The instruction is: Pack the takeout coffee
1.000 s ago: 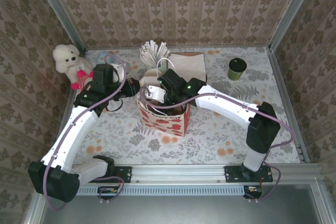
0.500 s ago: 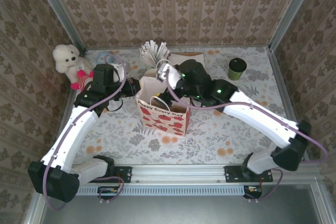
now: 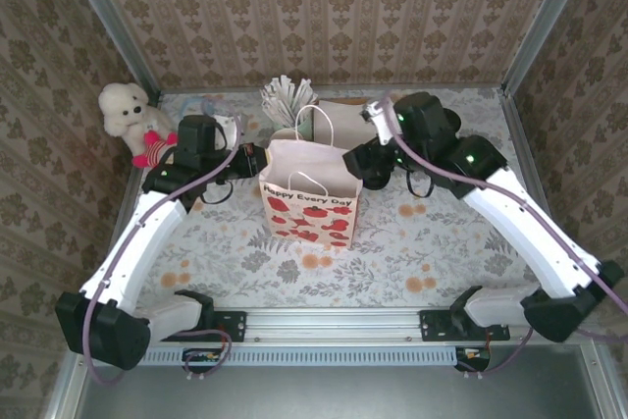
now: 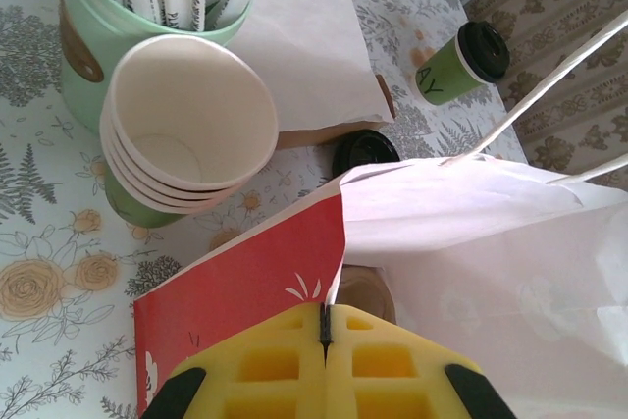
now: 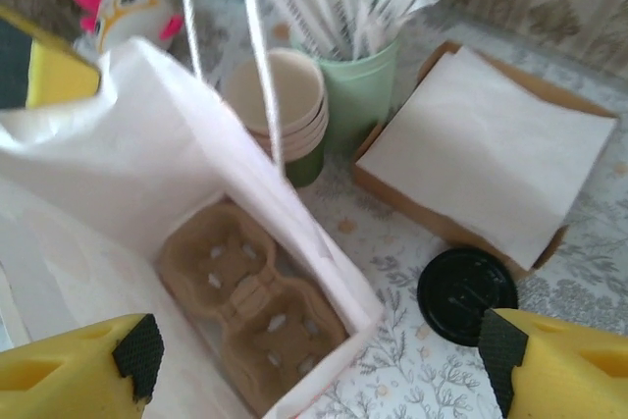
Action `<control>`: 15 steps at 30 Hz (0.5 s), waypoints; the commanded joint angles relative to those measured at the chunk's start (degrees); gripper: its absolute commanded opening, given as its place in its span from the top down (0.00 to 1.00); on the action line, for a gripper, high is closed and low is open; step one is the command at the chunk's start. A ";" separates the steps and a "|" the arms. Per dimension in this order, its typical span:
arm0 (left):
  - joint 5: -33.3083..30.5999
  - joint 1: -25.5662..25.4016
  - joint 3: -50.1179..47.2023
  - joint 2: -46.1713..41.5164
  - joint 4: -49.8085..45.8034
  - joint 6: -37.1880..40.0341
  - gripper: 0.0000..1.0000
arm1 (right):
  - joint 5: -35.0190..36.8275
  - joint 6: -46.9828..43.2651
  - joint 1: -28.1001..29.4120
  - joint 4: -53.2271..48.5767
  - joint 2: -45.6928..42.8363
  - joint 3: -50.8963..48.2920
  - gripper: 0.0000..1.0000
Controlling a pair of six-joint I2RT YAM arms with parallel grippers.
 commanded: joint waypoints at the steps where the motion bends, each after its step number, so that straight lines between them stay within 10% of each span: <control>1: 2.42 0.06 2.08 1.28 -1.36 2.43 0.99 | -6.30 -11.79 -0.18 -8.77 7.87 5.91 0.18; 11: 5.47 0.78 3.92 4.39 -0.49 2.95 0.98 | -1.84 -15.56 -0.68 -14.56 22.45 18.28 0.23; 15: 7.52 1.71 4.18 4.54 0.03 3.14 0.98 | -8.14 -16.90 -0.66 -15.38 24.46 19.29 0.41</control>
